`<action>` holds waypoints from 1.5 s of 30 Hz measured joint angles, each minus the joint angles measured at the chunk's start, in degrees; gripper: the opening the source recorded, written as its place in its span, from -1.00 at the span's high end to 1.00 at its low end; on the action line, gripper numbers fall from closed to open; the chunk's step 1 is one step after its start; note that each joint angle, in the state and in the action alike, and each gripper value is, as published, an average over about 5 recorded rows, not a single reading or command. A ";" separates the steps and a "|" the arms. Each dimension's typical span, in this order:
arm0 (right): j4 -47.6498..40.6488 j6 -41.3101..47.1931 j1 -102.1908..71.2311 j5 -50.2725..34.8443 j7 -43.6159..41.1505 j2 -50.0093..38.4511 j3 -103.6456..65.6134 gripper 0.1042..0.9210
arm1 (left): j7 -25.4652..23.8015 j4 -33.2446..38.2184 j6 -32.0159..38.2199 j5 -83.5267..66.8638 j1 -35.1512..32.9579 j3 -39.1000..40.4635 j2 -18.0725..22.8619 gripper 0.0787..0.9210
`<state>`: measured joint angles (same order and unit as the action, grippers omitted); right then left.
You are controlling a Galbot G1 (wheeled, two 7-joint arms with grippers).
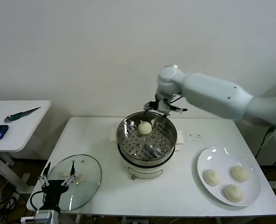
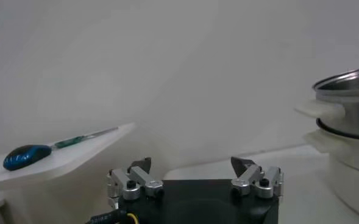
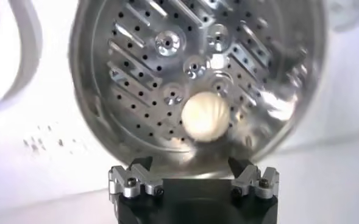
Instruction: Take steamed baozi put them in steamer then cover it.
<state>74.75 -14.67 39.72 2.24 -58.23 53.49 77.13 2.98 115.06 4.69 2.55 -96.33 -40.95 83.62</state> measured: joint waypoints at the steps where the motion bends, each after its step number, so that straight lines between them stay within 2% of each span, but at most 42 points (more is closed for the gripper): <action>1: 0.91 2.11 0.93 -2.63 -0.10 -1.99 1.29 -0.76 | 0.02 0.07 0.06 -0.05 -0.10 0.09 -0.07 -0.77; 5: 4.23 9.60 3.09 -11.12 -0.92 -9.78 5.52 -0.76 | 0.11 0.48 0.39 -0.10 -0.65 0.21 -0.23 -0.77; 9: 6.55 14.94 2.61 -15.96 -1.93 -16.78 7.77 -0.76 | 0.21 0.91 0.66 -0.16 -1.36 -0.02 -0.21 -0.77; 19: 7.92 22.00 -14.39 -16.51 -3.12 -27.41 -1.13 -0.76 | 0.29 1.63 0.88 -0.14 -2.76 -0.57 0.38 -0.77; 29: 5.27 24.62 -32.61 -12.56 -2.79 -28.55 -14.86 -0.76 | 0.45 1.48 1.48 -0.05 -4.00 -1.15 0.64 -0.77; 45: 1.25 25.84 -41.91 -10.55 -2.07 -25.30 -22.21 -0.76 | 0.68 0.61 2.39 -0.17 -4.81 -1.41 0.66 -0.77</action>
<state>76.00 11.16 -2.20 -8.31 -60.30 28.19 54.93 3.66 115.68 7.08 2.38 -101.14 -42.36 84.28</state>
